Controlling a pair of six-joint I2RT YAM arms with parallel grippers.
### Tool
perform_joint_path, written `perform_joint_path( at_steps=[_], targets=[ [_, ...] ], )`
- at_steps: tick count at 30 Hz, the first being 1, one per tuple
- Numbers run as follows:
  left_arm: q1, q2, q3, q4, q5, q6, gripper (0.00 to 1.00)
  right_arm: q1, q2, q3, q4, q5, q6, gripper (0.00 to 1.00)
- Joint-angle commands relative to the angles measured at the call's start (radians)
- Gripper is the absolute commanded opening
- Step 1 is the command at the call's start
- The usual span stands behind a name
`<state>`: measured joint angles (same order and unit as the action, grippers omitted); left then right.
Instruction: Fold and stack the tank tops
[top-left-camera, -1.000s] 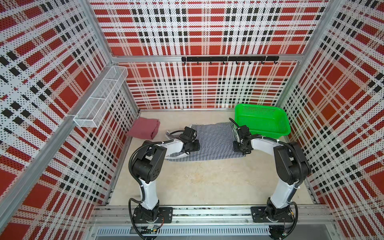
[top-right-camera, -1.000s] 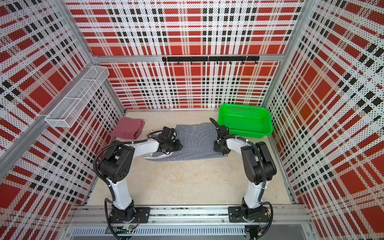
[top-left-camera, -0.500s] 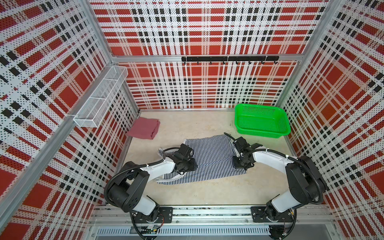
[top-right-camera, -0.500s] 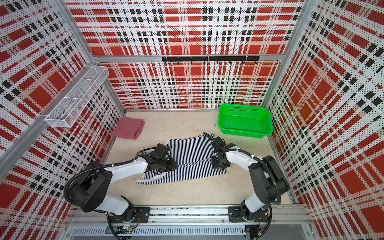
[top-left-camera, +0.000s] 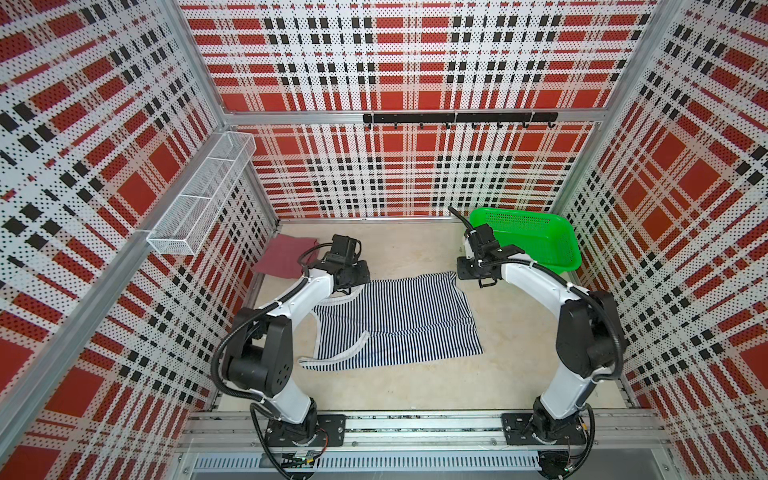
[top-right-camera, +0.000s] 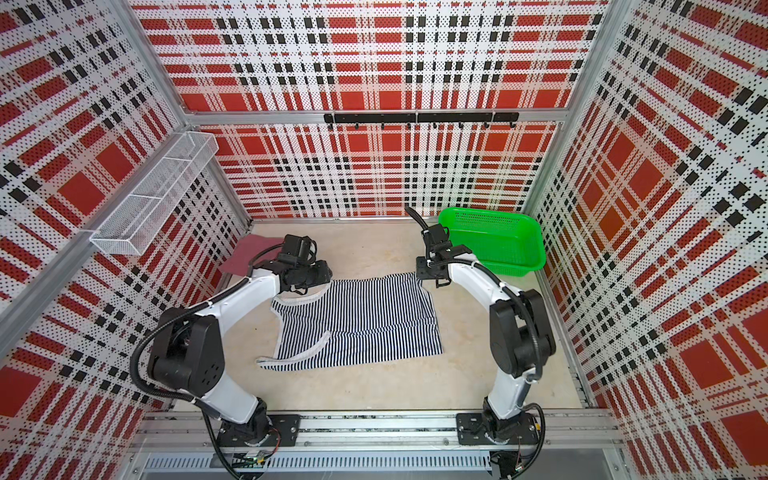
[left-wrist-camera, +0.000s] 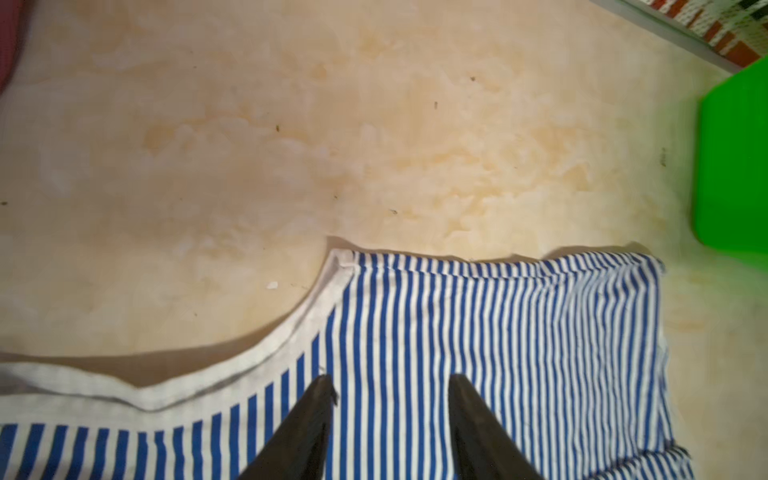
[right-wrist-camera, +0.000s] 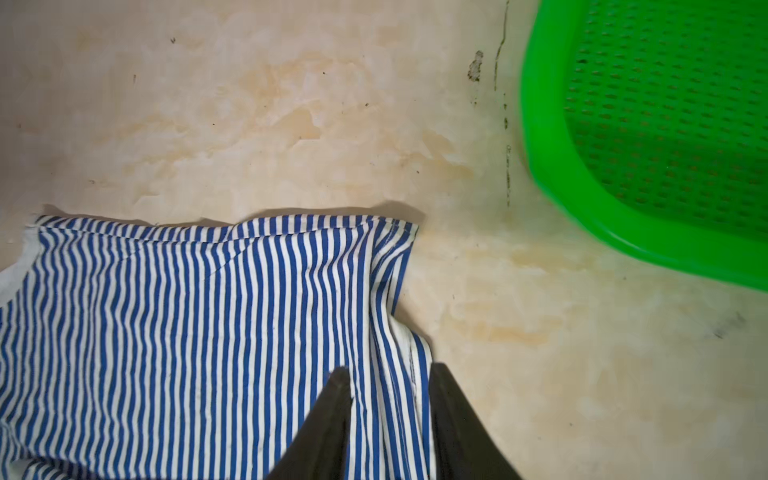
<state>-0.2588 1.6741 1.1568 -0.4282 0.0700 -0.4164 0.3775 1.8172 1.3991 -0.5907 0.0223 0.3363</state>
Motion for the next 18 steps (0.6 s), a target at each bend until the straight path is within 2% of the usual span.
perform_joint_path(
  at_steps=[1, 8, 13, 18],
  targets=[
    [-0.003, 0.079, 0.045, 0.054, 0.005, 0.042, 0.49, -0.012, 0.061, 0.051, 0.032, -0.001, -0.028, 0.34],
    [-0.009, 0.248, 0.143, 0.058, 0.004, 0.129, 0.51, -0.043, 0.155, 0.106, 0.06, -0.048, -0.053, 0.32],
    [-0.005, 0.279, 0.146, 0.056, -0.021, 0.134, 0.51, -0.054, 0.215, 0.139, 0.059, -0.032, -0.063, 0.34],
    [-0.01, 0.307, 0.144, 0.057, -0.026, 0.133, 0.51, -0.063, 0.268, 0.159, 0.063, -0.08, -0.063, 0.35]
  ],
)
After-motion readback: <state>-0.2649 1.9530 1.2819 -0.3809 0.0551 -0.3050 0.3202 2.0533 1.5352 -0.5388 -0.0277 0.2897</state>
